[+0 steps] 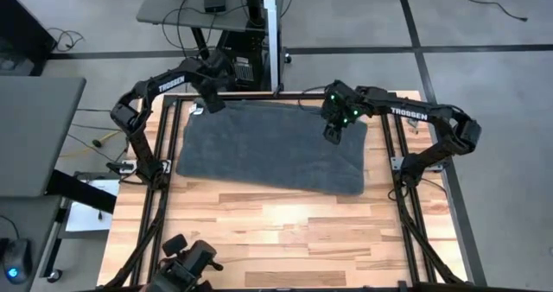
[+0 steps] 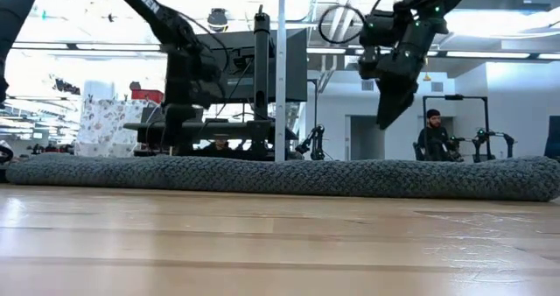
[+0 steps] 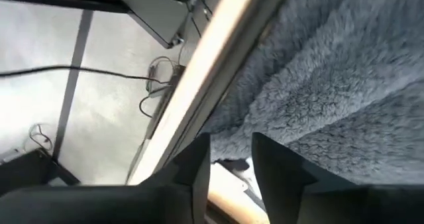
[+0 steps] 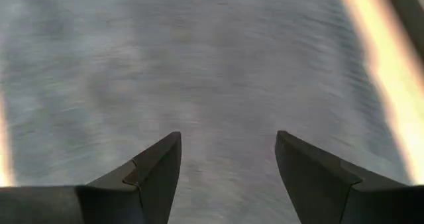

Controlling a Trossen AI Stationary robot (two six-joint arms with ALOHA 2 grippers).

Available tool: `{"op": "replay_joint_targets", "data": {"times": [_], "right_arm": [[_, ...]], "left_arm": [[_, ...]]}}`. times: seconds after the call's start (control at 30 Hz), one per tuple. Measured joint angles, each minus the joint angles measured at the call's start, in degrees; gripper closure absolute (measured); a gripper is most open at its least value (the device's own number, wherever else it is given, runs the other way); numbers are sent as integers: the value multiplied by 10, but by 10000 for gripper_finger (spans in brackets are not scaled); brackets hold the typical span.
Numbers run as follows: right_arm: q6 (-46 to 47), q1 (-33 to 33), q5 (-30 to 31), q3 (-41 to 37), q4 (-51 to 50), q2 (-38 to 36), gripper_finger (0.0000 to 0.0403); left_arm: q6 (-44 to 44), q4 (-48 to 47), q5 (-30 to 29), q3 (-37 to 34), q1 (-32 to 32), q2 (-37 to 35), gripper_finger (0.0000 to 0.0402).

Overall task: Roll towel
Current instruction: Fold the black towel

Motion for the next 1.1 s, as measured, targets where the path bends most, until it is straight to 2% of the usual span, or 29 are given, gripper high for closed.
{"op": "replay_joint_targets", "data": {"times": [0.07,0.13,0.2,0.27,0.47,0.7,0.8,0.93,0.97,1.1], "right_arm": [[-1,-34,12,-3,2,7,171],[-10,-71,12,-7,1,26,171],[-51,-102,10,-11,-7,52,171],[-115,-125,6,-11,-7,77,171],[-234,-142,1,-11,-9,129,171],[-295,-151,1,-11,-7,152,177],[-308,-155,1,-9,-17,151,224],[-307,-162,1,24,-84,151,366],[-308,-164,0,39,-105,151,383],[-302,-182,-3,112,-134,150,399]], "left_arm": [[-17,-13,34,4,-1,-11,299],[-21,-22,96,3,-5,-18,299],[-24,-36,158,2,-12,-19,300],[-31,-47,188,1,-21,-18,301],[-34,-58,190,1,-55,-18,301],[-34,-60,191,1,-69,-18,301],[-36,-60,191,1,-69,-18,301],[-36,-69,191,1,-69,-18,301],[-36,-72,191,1,-69,-18,301],[-34,-73,186,1,-69,-18,301]]}}
